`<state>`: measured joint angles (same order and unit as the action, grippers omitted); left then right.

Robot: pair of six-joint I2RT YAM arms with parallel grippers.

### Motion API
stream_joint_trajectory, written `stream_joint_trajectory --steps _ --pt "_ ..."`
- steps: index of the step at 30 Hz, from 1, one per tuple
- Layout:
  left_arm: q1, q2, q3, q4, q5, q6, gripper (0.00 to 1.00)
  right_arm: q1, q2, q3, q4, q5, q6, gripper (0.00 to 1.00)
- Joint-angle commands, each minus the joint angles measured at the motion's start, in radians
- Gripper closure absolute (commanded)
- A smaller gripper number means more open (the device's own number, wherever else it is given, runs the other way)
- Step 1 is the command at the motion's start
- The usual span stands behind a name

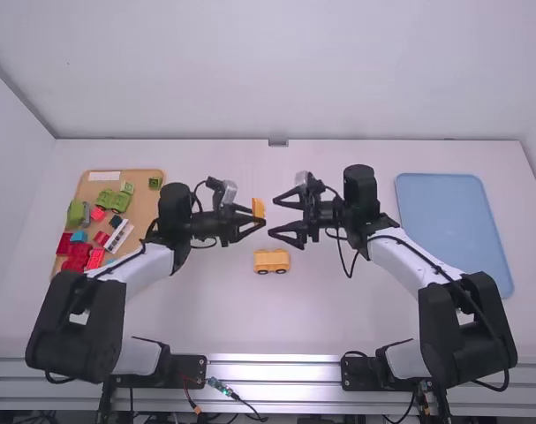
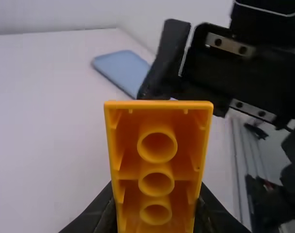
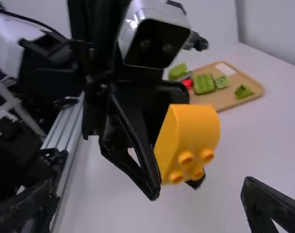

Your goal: Assemble lego blocks to make yellow taxi

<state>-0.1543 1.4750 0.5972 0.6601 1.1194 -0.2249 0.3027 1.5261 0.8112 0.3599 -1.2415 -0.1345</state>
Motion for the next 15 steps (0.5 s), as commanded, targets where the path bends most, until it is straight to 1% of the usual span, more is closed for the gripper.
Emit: stream_joint_trajectory --steps 1,3,4,6,7,8,9,12,13,15 --pt "-0.016 -0.026 -0.024 0.037 0.079 -0.037 0.98 -0.001 0.008 -0.007 0.003 -0.111 -0.050 0.07" --pt "-0.027 -0.026 -0.034 0.060 0.087 -0.035 0.98 -0.001 0.008 -0.007 0.007 -0.118 -0.049 0.10" --pt "-0.037 -0.026 -0.042 0.081 0.105 -0.013 0.98 -0.001 0.008 -0.007 0.011 -0.126 -0.048 0.17" --pt "-0.061 -0.026 -0.053 0.129 0.121 -0.010 0.98 -0.001 0.008 -0.007 0.024 -0.144 -0.045 0.22" --pt "-0.064 -0.026 -0.055 0.138 0.121 -0.010 0.99 -0.001 0.008 -0.007 0.024 -0.146 -0.043 0.22" --pt "-0.077 -0.026 -0.062 0.171 0.122 -0.011 0.98 -0.001 0.008 -0.007 0.029 -0.150 -0.024 0.25" --pt "-0.088 -0.026 -0.069 0.197 0.120 -0.010 0.98 -0.001 0.008 -0.007 0.037 -0.146 -0.002 0.26" --pt "-0.097 -0.026 -0.083 0.251 0.119 -0.010 0.98 -0.001 0.008 -0.007 0.034 -0.150 0.007 0.32" --pt "-0.093 -0.026 -0.088 0.269 0.119 -0.011 0.98 -0.001 0.008 -0.007 0.029 -0.149 0.007 0.39" --pt "-0.095 -0.026 -0.091 0.285 0.119 -0.014 0.98 -0.001 0.008 -0.007 0.027 -0.150 0.008 0.50"
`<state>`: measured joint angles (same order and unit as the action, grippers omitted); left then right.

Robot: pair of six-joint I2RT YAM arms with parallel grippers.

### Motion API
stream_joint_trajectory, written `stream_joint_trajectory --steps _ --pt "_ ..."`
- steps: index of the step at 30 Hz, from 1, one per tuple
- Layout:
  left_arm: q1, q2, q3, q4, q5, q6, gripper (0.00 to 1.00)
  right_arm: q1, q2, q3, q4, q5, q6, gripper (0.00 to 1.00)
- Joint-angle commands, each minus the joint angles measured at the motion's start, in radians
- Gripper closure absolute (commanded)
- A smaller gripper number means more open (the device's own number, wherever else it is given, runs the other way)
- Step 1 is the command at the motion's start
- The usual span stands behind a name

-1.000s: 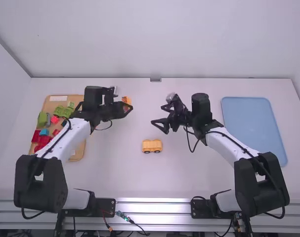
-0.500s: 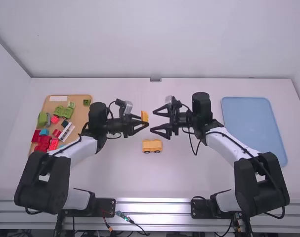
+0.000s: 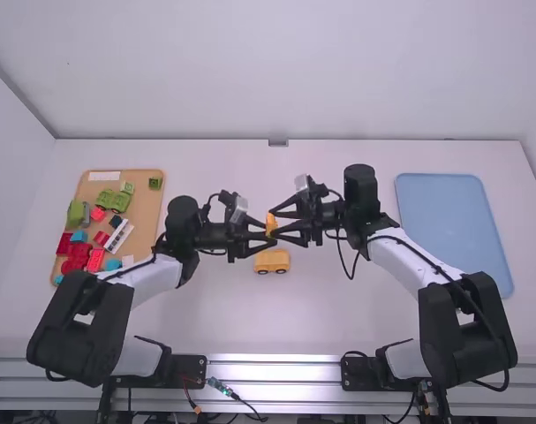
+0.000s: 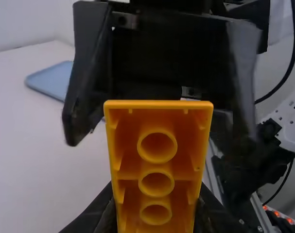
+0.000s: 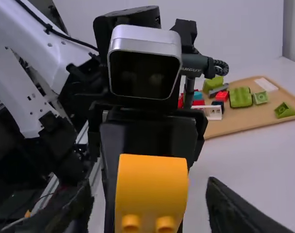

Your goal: Assemble lego blocks to make yellow taxi

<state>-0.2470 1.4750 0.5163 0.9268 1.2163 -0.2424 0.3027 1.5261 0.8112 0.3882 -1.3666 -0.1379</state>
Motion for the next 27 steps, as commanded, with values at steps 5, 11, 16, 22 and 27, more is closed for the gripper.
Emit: stream_joint_trajectory --steps 5,11,16,22,27 --pt "-0.008 -0.026 -0.012 0.035 0.021 0.008 0.98 -0.001 0.008 -0.007 -0.003 -0.053 0.010 0.60" --pt "-0.007 -0.026 -0.012 0.045 0.021 0.053 0.98 -0.001 0.008 -0.007 -0.011 -0.086 0.010 0.46" --pt "-0.008 -0.026 -0.012 0.075 0.022 0.049 0.98 -0.001 0.008 -0.007 -0.027 -0.081 0.010 0.44" --pt "-0.008 -0.026 -0.012 0.082 0.021 0.050 0.98 -0.001 0.008 -0.007 -0.029 -0.077 0.009 0.47" --pt "-0.008 -0.022 -0.012 0.081 0.021 0.053 0.98 -0.001 0.008 -0.007 -0.030 -0.077 0.010 0.53"
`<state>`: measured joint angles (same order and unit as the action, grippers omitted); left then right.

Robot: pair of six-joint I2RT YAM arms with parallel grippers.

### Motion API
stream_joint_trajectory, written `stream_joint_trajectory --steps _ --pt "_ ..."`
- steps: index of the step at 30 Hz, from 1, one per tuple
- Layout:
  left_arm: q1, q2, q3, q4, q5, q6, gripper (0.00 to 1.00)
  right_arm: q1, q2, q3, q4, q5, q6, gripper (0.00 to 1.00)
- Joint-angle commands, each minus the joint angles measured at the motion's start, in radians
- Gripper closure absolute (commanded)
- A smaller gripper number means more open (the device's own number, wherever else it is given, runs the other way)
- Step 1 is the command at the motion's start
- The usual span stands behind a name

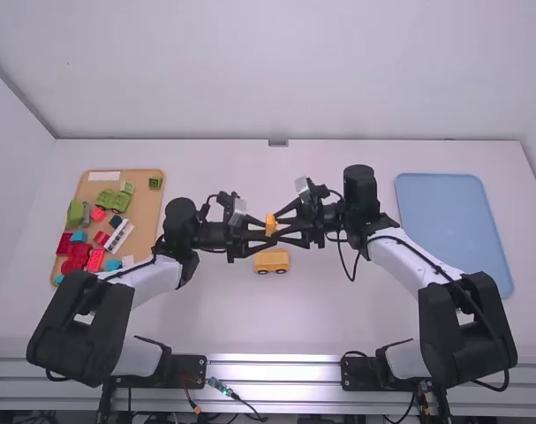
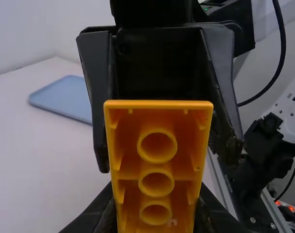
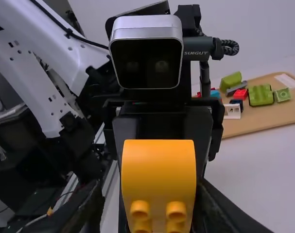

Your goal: Assemble lego blocks to make yellow taxi

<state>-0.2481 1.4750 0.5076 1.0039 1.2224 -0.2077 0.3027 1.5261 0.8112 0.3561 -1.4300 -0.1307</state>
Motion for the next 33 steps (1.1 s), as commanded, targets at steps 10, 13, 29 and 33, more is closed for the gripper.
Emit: stream_joint_trajectory --steps 10,13,29,33 --pt "-0.007 -0.022 -0.003 0.007 0.016 0.014 0.98 0.045 0.008 -0.007 0.003 0.047 -0.008 0.52" --pt "-0.007 -0.022 -0.003 -0.001 0.018 0.014 0.98 0.043 0.008 -0.007 0.003 0.040 -0.008 0.52" --pt "-0.002 -0.022 -0.003 0.001 0.016 0.015 0.98 0.013 0.008 -0.007 -0.005 0.039 -0.008 0.64" --pt "-0.002 -0.022 -0.003 0.000 0.015 0.015 0.84 0.013 0.008 -0.007 -0.004 0.039 -0.008 0.75"
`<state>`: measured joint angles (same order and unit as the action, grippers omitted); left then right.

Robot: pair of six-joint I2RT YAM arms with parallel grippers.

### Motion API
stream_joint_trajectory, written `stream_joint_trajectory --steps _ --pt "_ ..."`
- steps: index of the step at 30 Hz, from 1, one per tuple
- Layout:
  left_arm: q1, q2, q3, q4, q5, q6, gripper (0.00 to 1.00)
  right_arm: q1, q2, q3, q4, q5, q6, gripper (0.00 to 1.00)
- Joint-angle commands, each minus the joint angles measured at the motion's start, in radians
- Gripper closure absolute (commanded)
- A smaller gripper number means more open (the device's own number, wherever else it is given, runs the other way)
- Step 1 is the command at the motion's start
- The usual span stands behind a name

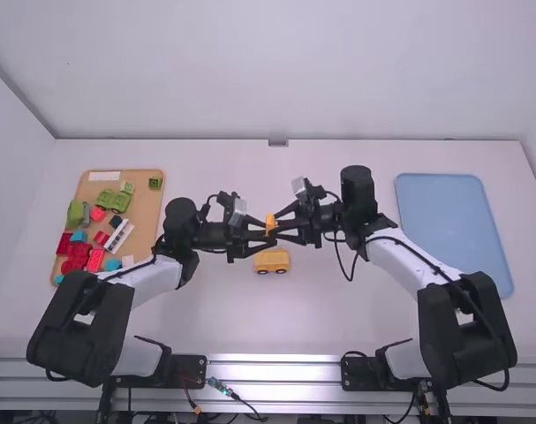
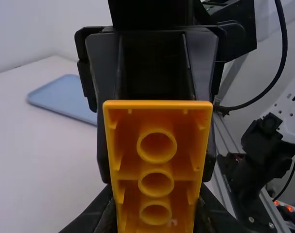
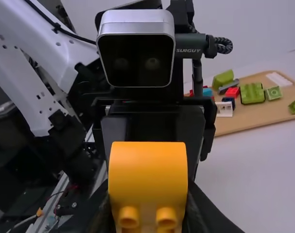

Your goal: Assemble lego blocks to make yellow taxi

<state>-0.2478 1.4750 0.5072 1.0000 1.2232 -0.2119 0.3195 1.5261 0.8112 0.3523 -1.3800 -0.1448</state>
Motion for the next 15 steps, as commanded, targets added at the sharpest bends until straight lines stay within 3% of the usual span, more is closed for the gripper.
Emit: stream_joint_trajectory --steps 1,3,4,5,15 --pt "-0.002 -0.022 -0.003 0.003 0.014 0.019 0.74 -0.003 0.008 -0.007 0.000 -0.011 0.006 0.75" --pt "-0.001 -0.022 -0.003 0.003 0.014 0.019 0.45 0.003 0.008 -0.007 0.003 -0.010 0.006 0.77" --pt "0.000 -0.022 -0.003 0.003 0.014 0.019 0.20 0.006 0.008 -0.007 0.008 -0.009 0.006 0.78" --pt "0.000 -0.022 -0.003 0.005 0.014 0.019 0.01 0.008 0.008 -0.007 0.008 -0.005 0.005 0.78" --pt "0.013 -0.022 -0.003 -0.096 -0.032 0.055 0.01 -0.001 0.004 -0.006 -0.017 0.259 0.005 0.93"
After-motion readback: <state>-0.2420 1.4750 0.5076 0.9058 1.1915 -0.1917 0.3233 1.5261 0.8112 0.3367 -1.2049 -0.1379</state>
